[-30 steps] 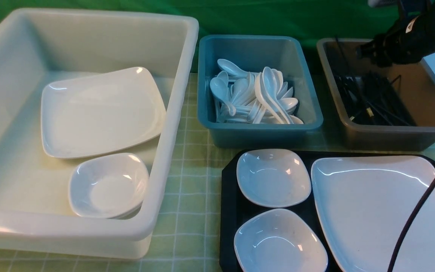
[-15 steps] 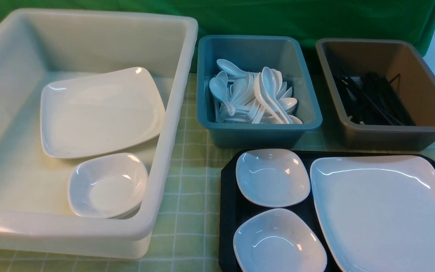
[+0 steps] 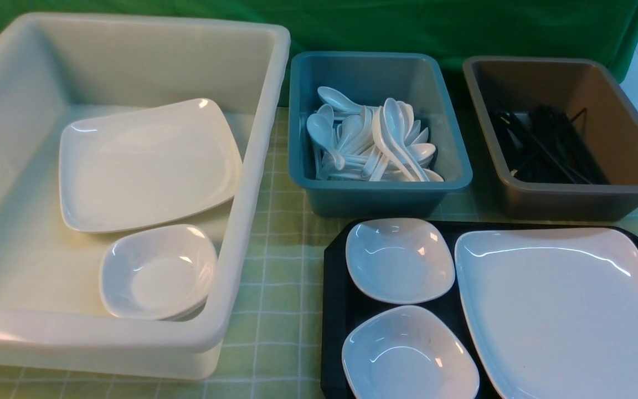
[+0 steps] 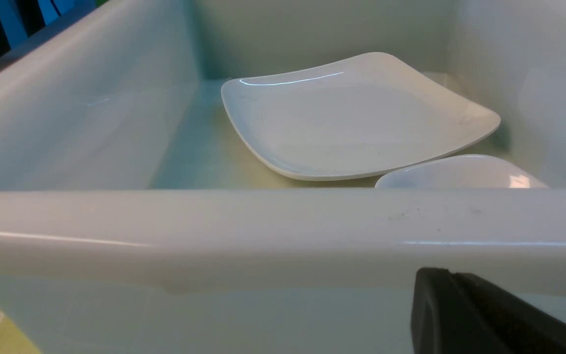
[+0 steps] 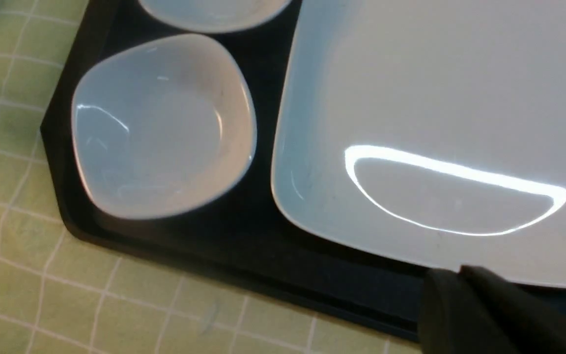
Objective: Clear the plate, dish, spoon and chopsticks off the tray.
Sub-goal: Use the right arm to grab a small plate from the dinner plate
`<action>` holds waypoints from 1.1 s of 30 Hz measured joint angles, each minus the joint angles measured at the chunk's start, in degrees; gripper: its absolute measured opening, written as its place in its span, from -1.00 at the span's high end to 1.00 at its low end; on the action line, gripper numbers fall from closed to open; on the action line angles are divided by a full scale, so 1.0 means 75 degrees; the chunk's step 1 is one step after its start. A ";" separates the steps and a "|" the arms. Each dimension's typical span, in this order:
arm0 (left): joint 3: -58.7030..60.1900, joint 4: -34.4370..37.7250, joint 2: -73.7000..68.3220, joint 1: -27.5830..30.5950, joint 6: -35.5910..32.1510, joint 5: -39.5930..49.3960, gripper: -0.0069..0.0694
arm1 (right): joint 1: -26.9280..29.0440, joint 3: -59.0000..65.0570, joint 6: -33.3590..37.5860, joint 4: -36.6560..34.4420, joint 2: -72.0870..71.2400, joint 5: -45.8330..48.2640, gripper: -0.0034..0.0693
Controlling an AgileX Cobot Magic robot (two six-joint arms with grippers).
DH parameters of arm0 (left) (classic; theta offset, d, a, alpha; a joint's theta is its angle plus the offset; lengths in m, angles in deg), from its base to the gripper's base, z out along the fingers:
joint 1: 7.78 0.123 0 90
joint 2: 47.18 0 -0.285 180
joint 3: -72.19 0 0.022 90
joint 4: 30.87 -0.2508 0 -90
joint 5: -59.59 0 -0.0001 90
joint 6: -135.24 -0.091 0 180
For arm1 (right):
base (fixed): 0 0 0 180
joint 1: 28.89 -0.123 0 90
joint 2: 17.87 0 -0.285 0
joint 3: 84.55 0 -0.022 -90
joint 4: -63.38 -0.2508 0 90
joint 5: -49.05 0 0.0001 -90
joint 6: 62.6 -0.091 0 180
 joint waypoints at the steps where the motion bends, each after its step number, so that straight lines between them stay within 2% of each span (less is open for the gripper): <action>1: 0.0000 0.0000 0.0000 0.0000 0.0000 0.0000 0.82 | 0.0000 0.0000 0.0089 0.0000 -0.0010 0.0000 0.85; 6: 0.0000 0.0000 0.0000 0.0000 0.0000 0.0000 0.82 | 0.0000 0.0001 0.0556 -0.0196 -0.0001 0.0110 0.80; 10: 0.0000 0.0000 0.0000 0.0000 0.0000 0.0000 0.82 | 0.0000 0.0001 0.1360 -0.0833 0.0271 0.0158 0.73; 15: 0.0000 0.0000 0.0000 0.0000 0.0000 0.0000 0.82 | 0.0000 0.0001 0.3000 -0.2599 0.1656 0.0149 0.44; 19: 0.0000 0.0000 0.0000 0.0000 0.0000 0.0000 0.82 | -0.0187 -0.0060 0.3597 -0.3116 0.2837 -0.0067 0.23; 24: 0.0000 0.0000 0.0000 0.0000 0.0000 0.0000 0.82 | -0.1287 -0.0611 0.3712 -0.2993 0.4225 -0.0870 0.17; 27: 0.0000 0.0000 0.0000 0.0000 0.0000 0.0000 0.82 | -0.2361 -0.1682 0.3056 -0.1839 0.5451 -0.1351 0.11; 30: 0.0000 0.0000 0.0000 0.0000 0.0000 0.0000 0.82 | -0.2682 -0.2211 0.2643 -0.1139 0.6109 -0.1388 0.02; 32: 0.0000 0.0000 0.0000 0.0000 0.0000 0.0000 0.82 | -0.2934 -0.2883 0.2319 -0.0354 0.6876 -0.1286 -0.10; 33: 0.0000 0.0000 0.0000 0.0000 0.0000 0.0000 0.82 | -0.2942 -0.2931 0.2292 -0.0312 0.6996 -0.1255 -0.11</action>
